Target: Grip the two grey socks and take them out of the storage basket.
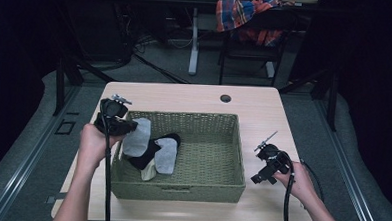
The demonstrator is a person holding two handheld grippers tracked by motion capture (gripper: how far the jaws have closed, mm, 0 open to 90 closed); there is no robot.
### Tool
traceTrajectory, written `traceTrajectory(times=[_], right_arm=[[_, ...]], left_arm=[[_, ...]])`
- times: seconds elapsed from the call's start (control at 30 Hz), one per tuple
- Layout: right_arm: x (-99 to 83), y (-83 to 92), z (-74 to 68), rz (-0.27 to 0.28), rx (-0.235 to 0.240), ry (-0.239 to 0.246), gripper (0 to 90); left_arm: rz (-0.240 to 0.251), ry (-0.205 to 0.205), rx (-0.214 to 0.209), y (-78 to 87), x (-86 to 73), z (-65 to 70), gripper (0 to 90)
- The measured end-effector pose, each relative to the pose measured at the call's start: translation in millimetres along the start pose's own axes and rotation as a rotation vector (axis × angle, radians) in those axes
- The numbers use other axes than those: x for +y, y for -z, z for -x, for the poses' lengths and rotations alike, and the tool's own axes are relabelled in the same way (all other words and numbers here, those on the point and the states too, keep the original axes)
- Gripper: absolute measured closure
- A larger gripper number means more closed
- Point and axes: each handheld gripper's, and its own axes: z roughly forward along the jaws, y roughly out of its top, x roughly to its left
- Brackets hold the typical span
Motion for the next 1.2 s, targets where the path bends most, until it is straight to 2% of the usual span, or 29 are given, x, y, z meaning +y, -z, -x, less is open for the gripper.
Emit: traceTrajectory(times=[0.23,0.43,0.47,0.5,0.53,0.57,0.93,1.2], right_arm=[[0.2,-0.3,-0.2,-0.001,0.002,0.001,5.9],[0.7,-0.3,0.6,-0.016,0.001,0.013,5.9],[-1.6,-5.1,-2.7,0.049,0.011,-0.035,5.9],[3.2,2.8,3.0,-0.071,-0.003,0.06,5.9],[-1.6,-5.1,-2.5,0.04,0.011,-0.029,5.9],[0.3,-2.1,-0.5,-0.006,0.011,0.002,5.8],[0.5,-2.2,-0.5,-0.009,0.009,0.001,5.9],[0.4,-2.3,-0.3,-0.009,0.008,0.0,5.9]], left_arm=[[0.005,0.001,0.021,12.9,6.6,-6.7,90.0],[0.012,0.019,0.04,22.3,3.0,-17.5,90.0],[0.014,0.028,0.044,24.2,1.1,-20.8,90.0],[0.016,0.035,0.045,25.4,-0.2,-22.9,90.0],[0.017,0.041,0.048,27.0,-1.9,-25.8,90.0],[0.018,0.047,0.051,28.4,-3.3,-28.2,90.0],[0.028,0.137,0.121,49.1,-30.5,-66.9,90.0],[0.017,0.21,0.159,47.7,-55.1,-90.2,90.0]])
